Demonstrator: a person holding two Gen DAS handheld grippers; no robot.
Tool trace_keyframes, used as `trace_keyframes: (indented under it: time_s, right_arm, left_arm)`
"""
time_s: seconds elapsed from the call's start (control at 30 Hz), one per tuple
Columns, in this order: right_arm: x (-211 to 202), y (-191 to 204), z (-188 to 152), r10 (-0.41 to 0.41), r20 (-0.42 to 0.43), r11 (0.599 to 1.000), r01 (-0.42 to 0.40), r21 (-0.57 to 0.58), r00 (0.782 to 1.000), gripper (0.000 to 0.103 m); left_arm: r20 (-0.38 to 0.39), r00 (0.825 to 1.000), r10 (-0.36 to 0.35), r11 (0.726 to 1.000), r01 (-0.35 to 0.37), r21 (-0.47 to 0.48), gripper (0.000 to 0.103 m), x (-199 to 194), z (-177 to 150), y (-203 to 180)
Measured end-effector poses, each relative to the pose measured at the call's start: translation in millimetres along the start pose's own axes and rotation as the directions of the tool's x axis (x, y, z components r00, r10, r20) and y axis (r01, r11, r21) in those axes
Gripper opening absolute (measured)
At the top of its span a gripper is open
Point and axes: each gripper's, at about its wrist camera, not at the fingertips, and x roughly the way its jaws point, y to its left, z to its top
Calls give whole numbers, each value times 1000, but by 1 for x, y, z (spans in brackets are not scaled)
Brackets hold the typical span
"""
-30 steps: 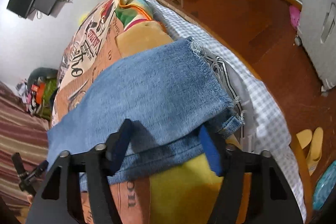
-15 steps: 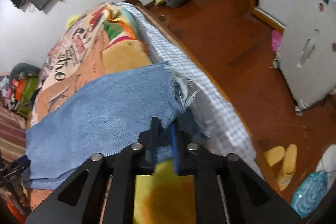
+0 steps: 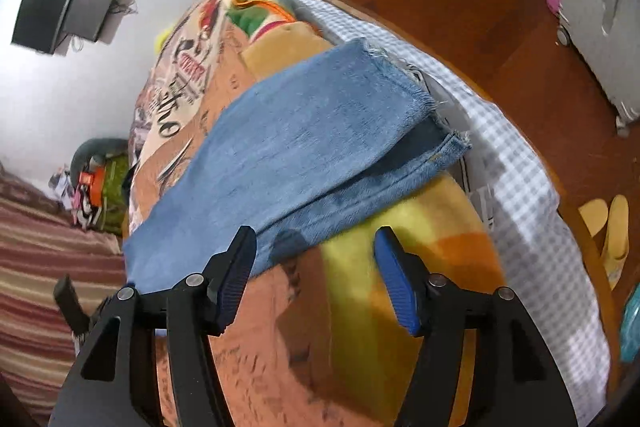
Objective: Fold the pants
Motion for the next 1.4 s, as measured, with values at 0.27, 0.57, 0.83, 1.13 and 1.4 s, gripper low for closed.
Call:
trace_keyframes:
  time_s: [0.27,0.57,0.83,1.13,1.4]
  right_arm:
    - [7,0,26,-75,116,997,71,33,990,38]
    - [-32,45,37,-57,292,982,107,-158,955,7]
    - [-84,138,20,139,398,927,22,-375,907,6]
    - [-63,252,-24,334,297,787,-92,-610,894,6]
    - [25,321,-84,344,82,657,-177,-733,935,6]
  left_arm:
    - [12,1000,-12,1000,12,-10,101,1,4,-4]
    - [71,997,-38,994,45,-101,100,-20,4,21]
    - [183,983,9,980,28,-195,100,-67,-2,66]
    - [298,952,76,961,10,-277,100,-122,-28,114]
    - [340,932,126,950,-14,-313,101,-150,-53,138]
